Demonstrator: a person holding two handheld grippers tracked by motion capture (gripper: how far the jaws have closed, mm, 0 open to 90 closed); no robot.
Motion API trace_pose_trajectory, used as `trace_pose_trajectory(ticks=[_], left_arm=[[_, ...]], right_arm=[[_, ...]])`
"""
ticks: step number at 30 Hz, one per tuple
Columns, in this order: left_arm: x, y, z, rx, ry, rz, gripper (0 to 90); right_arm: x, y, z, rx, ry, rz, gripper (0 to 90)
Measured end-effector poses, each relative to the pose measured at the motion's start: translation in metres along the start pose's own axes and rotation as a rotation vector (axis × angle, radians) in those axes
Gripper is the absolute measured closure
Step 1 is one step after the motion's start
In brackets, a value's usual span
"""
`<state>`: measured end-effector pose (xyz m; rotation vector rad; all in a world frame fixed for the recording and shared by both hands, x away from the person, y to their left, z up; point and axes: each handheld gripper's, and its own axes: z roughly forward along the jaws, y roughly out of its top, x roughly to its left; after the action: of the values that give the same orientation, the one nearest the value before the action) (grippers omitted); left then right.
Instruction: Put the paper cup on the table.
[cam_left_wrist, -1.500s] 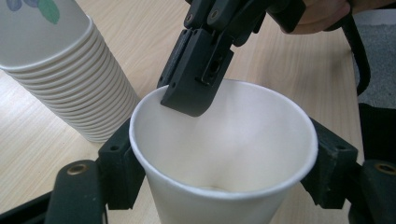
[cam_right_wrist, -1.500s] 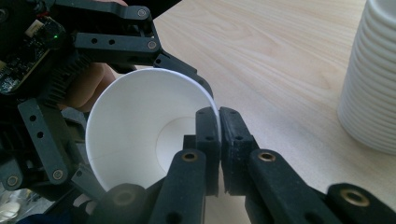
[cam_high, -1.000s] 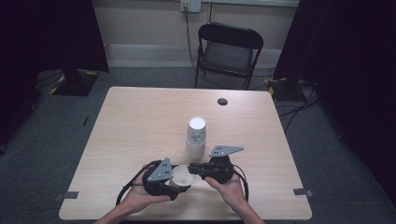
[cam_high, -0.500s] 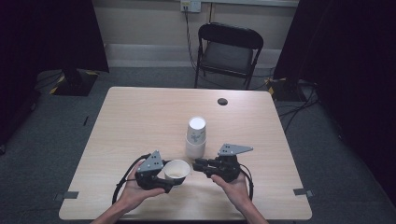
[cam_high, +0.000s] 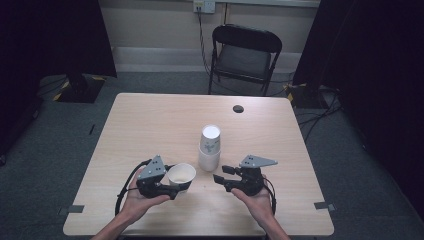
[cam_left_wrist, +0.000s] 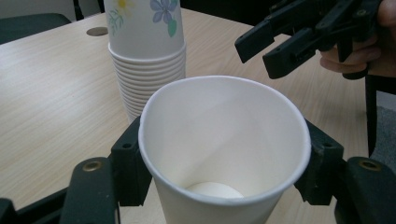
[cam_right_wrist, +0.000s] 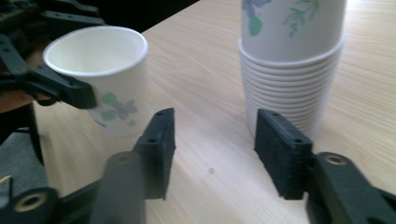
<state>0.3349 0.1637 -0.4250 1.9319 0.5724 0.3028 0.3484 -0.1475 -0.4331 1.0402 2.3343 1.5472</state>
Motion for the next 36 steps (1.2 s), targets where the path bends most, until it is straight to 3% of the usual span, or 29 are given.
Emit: trace_pose_trajectory(ticks=[5,11,19,24,31,36], left_arm=[[0.006,0.000,-0.006,-0.019,0.025,-0.020,33.4],[0.011,-0.003,-0.013,-0.022,0.048,-0.035,32.9],[0.024,-0.004,-0.020,-0.033,0.112,-0.057,33.3],[0.032,0.001,-0.023,-0.038,0.131,-0.060,33.6],[0.042,0.003,-0.019,-0.021,0.167,-0.050,33.3],[0.056,0.001,-0.017,-0.012,0.201,-0.075,33.5]], right_arm=[[-0.004,-0.005,-0.001,0.014,-0.072,0.005,35.4],[-0.010,-0.009,-0.004,0.046,-0.112,0.001,31.0],[-0.030,-0.018,-0.009,0.090,-0.255,0.013,18.8],[-0.039,-0.025,-0.012,0.125,-0.275,0.018,17.7],[-0.050,-0.047,-0.012,0.222,-0.305,0.003,18.6],[-0.056,-0.055,-0.013,0.235,-0.336,0.004,17.6]])
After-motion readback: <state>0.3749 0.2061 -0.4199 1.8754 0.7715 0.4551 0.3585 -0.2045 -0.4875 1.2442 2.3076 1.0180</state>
